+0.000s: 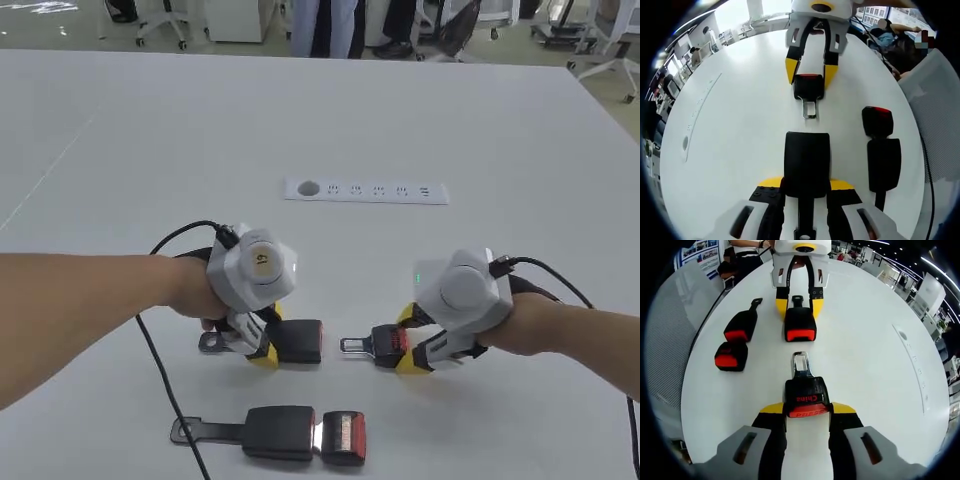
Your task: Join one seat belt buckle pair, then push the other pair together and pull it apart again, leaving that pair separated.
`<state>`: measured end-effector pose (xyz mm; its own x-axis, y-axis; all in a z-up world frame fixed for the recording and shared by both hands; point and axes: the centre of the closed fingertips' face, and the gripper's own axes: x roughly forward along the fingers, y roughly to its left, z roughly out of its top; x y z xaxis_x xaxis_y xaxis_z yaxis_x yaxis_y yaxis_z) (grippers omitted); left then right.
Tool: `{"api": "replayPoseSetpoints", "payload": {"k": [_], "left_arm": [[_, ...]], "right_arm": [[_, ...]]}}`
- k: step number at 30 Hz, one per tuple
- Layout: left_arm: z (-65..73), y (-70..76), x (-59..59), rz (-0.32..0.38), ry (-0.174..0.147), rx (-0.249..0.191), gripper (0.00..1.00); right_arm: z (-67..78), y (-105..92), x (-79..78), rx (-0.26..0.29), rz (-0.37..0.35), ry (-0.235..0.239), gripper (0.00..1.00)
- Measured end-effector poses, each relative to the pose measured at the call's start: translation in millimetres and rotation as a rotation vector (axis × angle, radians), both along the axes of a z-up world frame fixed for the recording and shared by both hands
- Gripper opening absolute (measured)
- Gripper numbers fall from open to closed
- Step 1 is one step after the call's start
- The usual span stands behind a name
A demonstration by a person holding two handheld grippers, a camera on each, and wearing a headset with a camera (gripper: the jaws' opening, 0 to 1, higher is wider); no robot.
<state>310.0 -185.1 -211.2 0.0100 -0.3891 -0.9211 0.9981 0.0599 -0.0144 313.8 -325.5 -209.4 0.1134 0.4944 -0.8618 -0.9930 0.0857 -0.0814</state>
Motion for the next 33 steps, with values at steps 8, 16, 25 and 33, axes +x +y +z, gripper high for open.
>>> {"api": "replayPoseSetpoints", "payload": {"k": [8, 16, 25, 33], "left_arm": [[-0.2, 0.4, 0.3, -0.005, 0.002, 0.008, 0.32], [1.4, -0.3, -1.0, -0.006, 0.0, 0.01, 0.32], [2.9, -1.2, -2.2, -0.004, -0.002, 0.013, 0.32], [1.4, -1.6, -2.2, -0.01, -0.002, 0.022, 0.32]], "right_arm": [[-0.6, -13.4, 1.1, -0.013, -0.009, 0.003, 0.3], [1.1, -22.0, -1.9, -0.021, -0.01, 0.006, 0.3], [0.3, -32.5, -0.2, -0.037, -0.017, 0.009, 0.3], [-0.4, -36.5, 0.6, -0.044, -0.025, 0.011, 0.31]]}}
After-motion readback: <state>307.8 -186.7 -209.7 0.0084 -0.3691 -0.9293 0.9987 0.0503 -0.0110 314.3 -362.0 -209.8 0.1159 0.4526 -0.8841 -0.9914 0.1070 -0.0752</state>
